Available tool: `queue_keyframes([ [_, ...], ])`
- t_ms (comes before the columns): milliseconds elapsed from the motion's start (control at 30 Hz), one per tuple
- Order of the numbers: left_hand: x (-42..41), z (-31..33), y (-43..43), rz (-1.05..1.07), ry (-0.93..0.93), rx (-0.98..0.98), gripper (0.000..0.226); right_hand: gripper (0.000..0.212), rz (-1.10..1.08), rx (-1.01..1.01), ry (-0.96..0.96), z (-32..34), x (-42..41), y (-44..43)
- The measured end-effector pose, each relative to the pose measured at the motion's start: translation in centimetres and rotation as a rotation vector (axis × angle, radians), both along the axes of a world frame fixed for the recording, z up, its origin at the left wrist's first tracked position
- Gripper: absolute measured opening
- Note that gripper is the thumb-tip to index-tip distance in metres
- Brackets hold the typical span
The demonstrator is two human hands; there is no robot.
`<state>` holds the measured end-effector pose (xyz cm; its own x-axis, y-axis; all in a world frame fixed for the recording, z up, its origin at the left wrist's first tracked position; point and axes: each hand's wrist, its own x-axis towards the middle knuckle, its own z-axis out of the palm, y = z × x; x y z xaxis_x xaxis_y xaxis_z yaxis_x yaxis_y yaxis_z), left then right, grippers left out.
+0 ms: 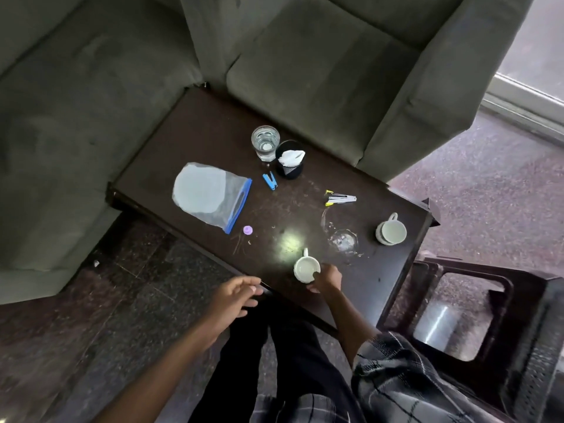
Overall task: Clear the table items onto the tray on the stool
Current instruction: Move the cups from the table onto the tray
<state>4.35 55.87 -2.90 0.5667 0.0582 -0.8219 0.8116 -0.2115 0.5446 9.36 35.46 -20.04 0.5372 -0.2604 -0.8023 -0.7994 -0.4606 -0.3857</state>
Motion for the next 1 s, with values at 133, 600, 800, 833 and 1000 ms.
queue_keyframes([
  [133,1.4,0.1,0.1,-0.079,-0.107,0.04,0.026,0.02,-0.031,-0.017,-0.119,4.2,1.0,0.9],
  [600,6.8,0.1,-5.3,-0.296,-0.586,0.23,0.074,0.015,-0.073,0.443,-0.246,18.5,3.4,0.4],
  [800,8.1,0.5,-6.5,-0.3,-0.549,0.238,0.065,0.017,0.014,-0.041,-0.382,13.2,7.5,-8.1],
  [833,8.3,0.6,-6.9,-0.299,-0.562,0.235,0.066,0.02,0.053,-0.211,-0.391,11.5,8.2,-9.8],
  [1000,9.1,0.8,-8.1,-0.336,-0.732,0.258,0.07,0.058,0.292,-0.401,-0.072,5.0,10.0,-15.1],
])
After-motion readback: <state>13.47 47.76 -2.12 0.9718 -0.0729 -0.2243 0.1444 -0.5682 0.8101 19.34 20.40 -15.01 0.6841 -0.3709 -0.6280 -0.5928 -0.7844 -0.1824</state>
